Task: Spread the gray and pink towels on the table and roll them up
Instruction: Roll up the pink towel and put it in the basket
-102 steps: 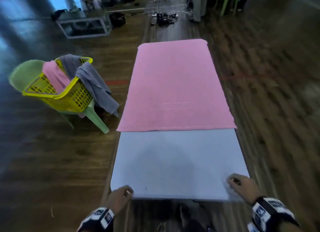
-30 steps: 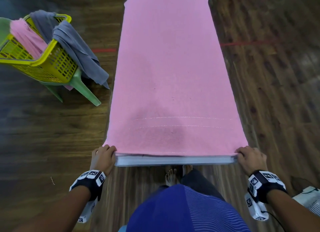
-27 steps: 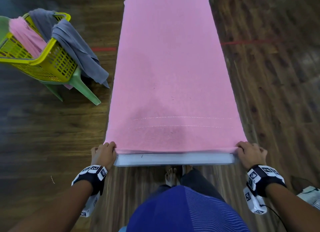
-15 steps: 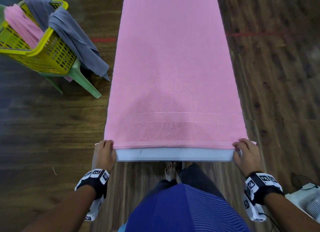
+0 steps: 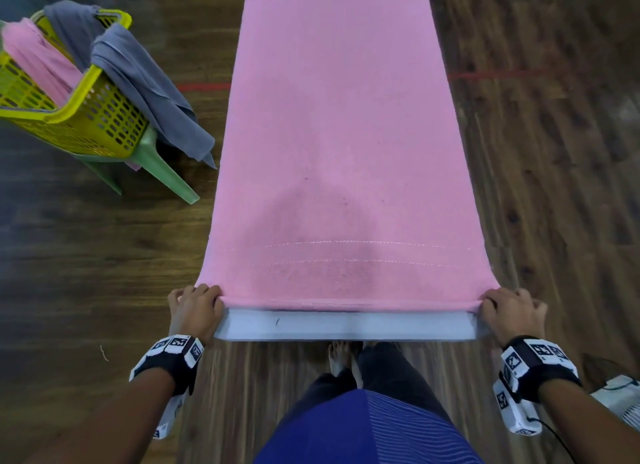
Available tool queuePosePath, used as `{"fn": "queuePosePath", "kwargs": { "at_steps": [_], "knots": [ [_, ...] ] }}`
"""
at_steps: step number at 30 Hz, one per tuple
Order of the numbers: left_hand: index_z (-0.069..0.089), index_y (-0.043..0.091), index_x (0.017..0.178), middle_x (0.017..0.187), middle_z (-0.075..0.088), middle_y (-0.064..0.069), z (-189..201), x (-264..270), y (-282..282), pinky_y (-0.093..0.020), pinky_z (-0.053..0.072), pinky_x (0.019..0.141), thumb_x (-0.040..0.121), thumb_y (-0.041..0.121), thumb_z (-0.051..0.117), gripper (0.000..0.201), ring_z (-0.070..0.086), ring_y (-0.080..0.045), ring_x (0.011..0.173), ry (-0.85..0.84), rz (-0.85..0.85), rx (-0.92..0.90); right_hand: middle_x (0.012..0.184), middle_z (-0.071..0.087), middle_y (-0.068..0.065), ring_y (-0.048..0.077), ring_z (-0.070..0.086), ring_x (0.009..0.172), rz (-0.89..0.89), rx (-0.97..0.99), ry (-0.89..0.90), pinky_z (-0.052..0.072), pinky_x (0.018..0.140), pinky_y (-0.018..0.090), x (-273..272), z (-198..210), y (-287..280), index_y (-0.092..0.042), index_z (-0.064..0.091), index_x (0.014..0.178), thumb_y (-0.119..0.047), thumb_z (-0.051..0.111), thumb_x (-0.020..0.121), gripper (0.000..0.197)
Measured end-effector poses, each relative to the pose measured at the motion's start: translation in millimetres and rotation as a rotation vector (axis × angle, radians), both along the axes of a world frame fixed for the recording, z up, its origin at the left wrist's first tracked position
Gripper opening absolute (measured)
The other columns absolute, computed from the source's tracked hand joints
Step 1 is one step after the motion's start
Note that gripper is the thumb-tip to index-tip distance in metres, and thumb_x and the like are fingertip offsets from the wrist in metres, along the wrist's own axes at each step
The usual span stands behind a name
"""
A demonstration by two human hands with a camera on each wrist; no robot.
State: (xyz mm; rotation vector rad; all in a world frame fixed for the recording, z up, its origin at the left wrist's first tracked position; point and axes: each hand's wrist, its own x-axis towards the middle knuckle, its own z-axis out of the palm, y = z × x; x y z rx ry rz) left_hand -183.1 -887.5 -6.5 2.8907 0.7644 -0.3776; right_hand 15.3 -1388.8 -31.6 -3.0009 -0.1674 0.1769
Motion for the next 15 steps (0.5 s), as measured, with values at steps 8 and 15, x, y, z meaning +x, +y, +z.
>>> {"fn": "queuePosePath", "kwargs": {
  "at_steps": [8, 15],
  "knots": [
    [0.057, 0.004, 0.088, 0.082, 0.052, -0.017, -8.6, 17.6, -3.1, -0.044, 0.037, 0.066, 0.069, -0.009, 0.066, 0.025, 0.050, -0.035, 0.073, -0.175, 0.046, -0.016, 0.088, 0.056, 0.018, 0.037, 0.051, 0.082, 0.019, 0.161, -0.004, 0.043, 0.074, 0.046, 1.2, -2.8, 9.5, -0.002, 0.066, 0.080, 0.012, 0.068, 0.065, 0.021],
    [0.062, -0.004, 0.097, 0.095, 0.060, -0.022, -20.4, 5.8, -3.8, -0.047, 0.043, 0.080, 0.063, -0.012, 0.069, 0.036, 0.052, -0.040, 0.086, -0.281, -0.026, -0.109, 0.101, 0.064, 0.014, 0.033, 0.054, 0.091, 0.126, 0.198, 0.042, 0.047, 0.085, 0.043, -4.4, -10.1, 5.9, -0.003, 0.065, 0.098, 0.004, 0.063, 0.070, 0.030]
  ]
}}
